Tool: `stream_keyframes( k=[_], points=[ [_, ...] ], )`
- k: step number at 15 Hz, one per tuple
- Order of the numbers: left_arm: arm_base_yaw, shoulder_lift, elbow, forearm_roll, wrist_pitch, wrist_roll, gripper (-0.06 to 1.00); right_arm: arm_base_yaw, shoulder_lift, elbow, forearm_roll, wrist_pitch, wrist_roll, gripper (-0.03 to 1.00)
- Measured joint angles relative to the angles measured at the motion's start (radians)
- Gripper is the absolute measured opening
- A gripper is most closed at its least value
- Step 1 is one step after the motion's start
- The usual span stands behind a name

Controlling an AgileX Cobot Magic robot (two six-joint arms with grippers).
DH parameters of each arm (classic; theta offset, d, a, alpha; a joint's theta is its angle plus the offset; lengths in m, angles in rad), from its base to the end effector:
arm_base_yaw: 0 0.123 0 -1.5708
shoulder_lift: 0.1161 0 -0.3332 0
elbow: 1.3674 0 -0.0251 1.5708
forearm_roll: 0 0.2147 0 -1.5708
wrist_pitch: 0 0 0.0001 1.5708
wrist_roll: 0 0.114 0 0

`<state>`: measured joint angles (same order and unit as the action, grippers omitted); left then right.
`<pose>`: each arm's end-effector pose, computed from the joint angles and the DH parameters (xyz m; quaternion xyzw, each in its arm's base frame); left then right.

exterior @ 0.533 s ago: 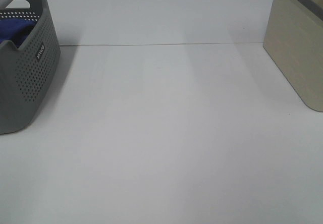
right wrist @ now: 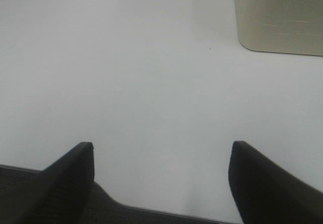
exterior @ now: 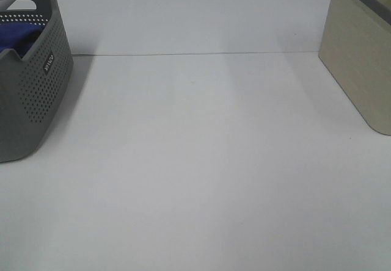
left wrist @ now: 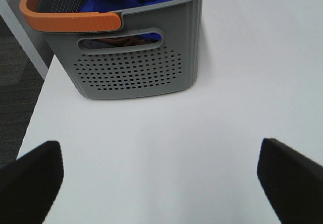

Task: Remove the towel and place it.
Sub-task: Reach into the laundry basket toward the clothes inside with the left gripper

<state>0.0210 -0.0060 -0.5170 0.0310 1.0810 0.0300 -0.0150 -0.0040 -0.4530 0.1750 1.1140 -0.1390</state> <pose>-0.0681 0.0017 0.2515 0.0029 0.8524 0.0288 0.5221 -0.0650 0.0188 0.2327 -0.0580 0.8720 0.0503 0.4834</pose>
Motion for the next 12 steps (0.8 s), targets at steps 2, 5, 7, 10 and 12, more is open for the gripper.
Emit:
stream_keyframes(
  k=[2,5,7,10,12],
  points=[
    [0.0,0.0,0.0,0.0,0.0,0.0,0.99,0.0,0.0,0.0,0.0,0.0,0.0,0.73],
    [0.0,0.0,0.0,0.0,0.0,0.0,0.99,0.0,0.0,0.0,0.0,0.0,0.0,0.73],
    [0.0,0.0,0.0,0.0,0.0,0.0,0.99,0.0,0.0,0.0,0.0,0.0,0.0,0.73],
    [0.0,0.0,0.0,-0.003,0.0,0.003,0.99,0.0,0.0,0.0,0.0,0.0,0.0,0.73],
    [0.0,0.0,0.0,-0.012,0.0,0.019,0.99,0.0,0.0,0.0,0.0,0.0,0.0,0.73]
  ],
)
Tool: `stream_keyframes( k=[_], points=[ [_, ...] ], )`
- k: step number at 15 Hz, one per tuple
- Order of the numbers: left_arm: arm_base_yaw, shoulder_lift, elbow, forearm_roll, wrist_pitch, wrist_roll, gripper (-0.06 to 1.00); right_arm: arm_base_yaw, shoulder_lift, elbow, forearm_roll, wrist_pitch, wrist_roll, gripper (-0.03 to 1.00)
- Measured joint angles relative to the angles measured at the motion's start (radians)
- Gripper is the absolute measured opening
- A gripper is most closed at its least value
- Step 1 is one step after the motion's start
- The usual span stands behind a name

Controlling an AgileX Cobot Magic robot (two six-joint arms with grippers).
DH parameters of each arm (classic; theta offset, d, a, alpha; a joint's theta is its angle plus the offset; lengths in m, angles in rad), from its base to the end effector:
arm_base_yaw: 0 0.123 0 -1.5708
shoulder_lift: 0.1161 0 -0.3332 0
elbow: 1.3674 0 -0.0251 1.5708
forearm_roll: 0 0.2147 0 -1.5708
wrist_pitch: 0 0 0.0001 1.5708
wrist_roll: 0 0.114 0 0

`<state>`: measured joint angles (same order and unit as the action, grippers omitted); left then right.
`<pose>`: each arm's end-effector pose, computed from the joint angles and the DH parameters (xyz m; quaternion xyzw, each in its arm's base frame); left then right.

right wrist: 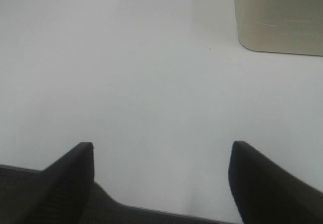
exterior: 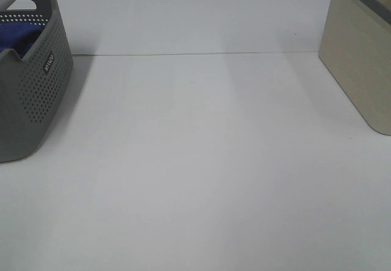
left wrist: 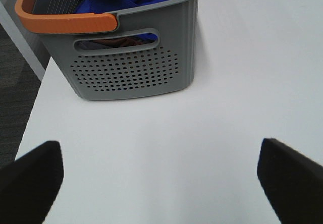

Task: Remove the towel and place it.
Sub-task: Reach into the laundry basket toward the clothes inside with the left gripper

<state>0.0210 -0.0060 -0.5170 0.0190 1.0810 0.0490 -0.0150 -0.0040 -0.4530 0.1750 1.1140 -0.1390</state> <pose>-0.0681 0.0005 0.2515 0.0114 0.8524 0.0278 0.5221 -0.0650 0.0188 0.2327 -0.0580 0.8720 0.0503 0.4834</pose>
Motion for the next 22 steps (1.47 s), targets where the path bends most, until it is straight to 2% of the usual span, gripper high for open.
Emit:
stream_keyframes(
  k=[22],
  points=[
    [0.0,0.0,0.0,-0.019,0.0,0.022,0.99,0.0,0.0,0.0,0.0,0.0,0.0,0.73]
  ],
)
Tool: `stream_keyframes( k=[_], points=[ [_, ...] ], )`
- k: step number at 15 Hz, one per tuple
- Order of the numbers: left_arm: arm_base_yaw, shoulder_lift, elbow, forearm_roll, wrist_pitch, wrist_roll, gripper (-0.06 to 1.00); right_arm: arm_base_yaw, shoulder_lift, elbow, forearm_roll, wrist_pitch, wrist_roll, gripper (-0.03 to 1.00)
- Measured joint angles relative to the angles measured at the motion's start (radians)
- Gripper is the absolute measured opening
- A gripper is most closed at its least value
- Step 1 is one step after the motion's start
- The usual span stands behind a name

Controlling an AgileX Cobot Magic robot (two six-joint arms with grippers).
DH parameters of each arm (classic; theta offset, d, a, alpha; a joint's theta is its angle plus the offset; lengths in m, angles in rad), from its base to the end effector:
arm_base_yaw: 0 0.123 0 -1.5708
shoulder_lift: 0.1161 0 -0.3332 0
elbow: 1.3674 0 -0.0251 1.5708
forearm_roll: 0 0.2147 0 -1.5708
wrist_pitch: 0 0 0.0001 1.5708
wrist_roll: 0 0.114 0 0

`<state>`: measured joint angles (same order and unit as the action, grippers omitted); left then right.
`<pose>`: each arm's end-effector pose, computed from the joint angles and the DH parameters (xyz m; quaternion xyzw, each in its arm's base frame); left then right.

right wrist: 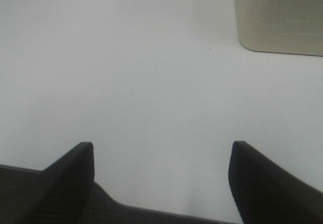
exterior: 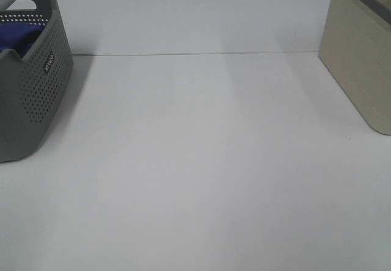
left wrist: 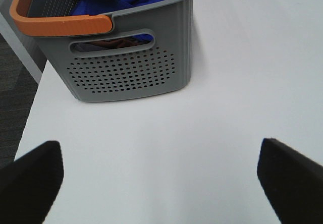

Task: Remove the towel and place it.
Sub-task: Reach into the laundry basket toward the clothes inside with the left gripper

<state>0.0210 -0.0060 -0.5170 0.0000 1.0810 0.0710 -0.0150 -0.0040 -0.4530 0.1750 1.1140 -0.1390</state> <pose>-0.0681 -0.0014 0.2514 0.0213 0.8522 0.0240 0.5222 -0.0650 0.0188 0.2327 -0.0580 0.8720 0.0503 0.4834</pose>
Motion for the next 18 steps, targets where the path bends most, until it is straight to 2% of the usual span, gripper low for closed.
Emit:
stream_keyframes(
  k=[10,13,16,18],
  points=[
    [0.0,0.008,-0.004,0.0,0.003,0.012,0.99,0.0,0.0,0.0,0.0,0.0,0.0,0.73],
    [0.0,0.143,-0.089,0.0,0.034,0.139,0.99,0.0,0.0,0.0,0.0,0.0,0.0,0.73],
    [0.0,0.414,-0.285,0.006,0.061,0.417,0.99,0.0,0.0,0.0,0.0,0.0,0.0,0.73],
    [0.0,0.559,-0.379,0.023,0.065,0.537,0.99,0.0,0.0,0.0,0.0,0.0,0.0,0.73]
  ],
)
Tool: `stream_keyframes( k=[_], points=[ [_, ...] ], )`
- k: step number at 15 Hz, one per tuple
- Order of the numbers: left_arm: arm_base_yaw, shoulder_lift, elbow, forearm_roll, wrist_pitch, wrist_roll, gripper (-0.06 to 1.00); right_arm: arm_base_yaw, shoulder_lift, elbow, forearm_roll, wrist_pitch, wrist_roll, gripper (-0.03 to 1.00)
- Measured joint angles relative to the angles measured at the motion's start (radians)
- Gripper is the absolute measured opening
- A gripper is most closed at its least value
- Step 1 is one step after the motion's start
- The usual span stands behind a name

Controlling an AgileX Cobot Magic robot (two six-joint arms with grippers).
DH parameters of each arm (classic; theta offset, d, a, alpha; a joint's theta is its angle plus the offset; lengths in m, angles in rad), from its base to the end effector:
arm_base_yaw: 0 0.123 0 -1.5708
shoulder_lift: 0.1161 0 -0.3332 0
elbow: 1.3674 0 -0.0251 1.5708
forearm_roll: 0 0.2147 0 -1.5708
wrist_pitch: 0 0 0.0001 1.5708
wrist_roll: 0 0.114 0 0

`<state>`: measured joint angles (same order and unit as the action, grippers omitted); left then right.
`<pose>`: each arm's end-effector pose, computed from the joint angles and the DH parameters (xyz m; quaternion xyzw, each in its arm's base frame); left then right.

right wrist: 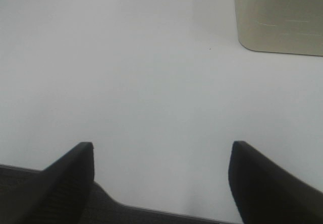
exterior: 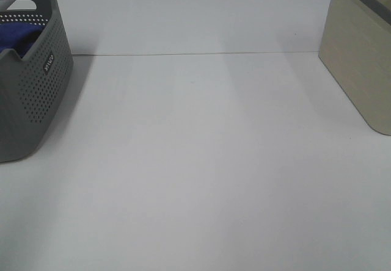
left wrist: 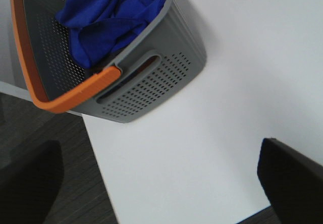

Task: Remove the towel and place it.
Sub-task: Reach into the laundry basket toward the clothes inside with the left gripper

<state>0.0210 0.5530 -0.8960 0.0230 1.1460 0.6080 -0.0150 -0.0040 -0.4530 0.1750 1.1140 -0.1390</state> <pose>0.0092 0.0026 0.3672 0.2632 0.8710 0.1392 0.3907 -0.0650 0.0188 0.2327 -0.0580 0.8720 0.0503 0.4834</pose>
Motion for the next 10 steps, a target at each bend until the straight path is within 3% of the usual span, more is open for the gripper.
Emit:
stream_keyframes(
  k=[1,2,3,6,10],
  points=[
    [0.0,0.105,-0.063,0.027,0.002,0.075,0.99,0.0,0.0,0.0,0.0,0.0,0.0,0.73],
    [0.0,0.293,-0.203,0.118,0.026,0.222,0.99,0.0,0.0,0.0,0.0,0.0,0.0,0.73],
    [0.0,0.397,-0.271,0.179,0.049,0.266,0.99,0.0,0.0,0.0,0.0,0.0,0.0,0.73],
    [0.0,0.683,-0.475,0.324,0.063,0.309,0.99,0.0,0.0,0.0,0.0,0.0,0.0,0.73],
    [0.0,0.978,-0.675,0.368,0.062,0.418,0.99,0.0,0.0,0.0,0.0,0.0,0.0,0.73]
  ],
)
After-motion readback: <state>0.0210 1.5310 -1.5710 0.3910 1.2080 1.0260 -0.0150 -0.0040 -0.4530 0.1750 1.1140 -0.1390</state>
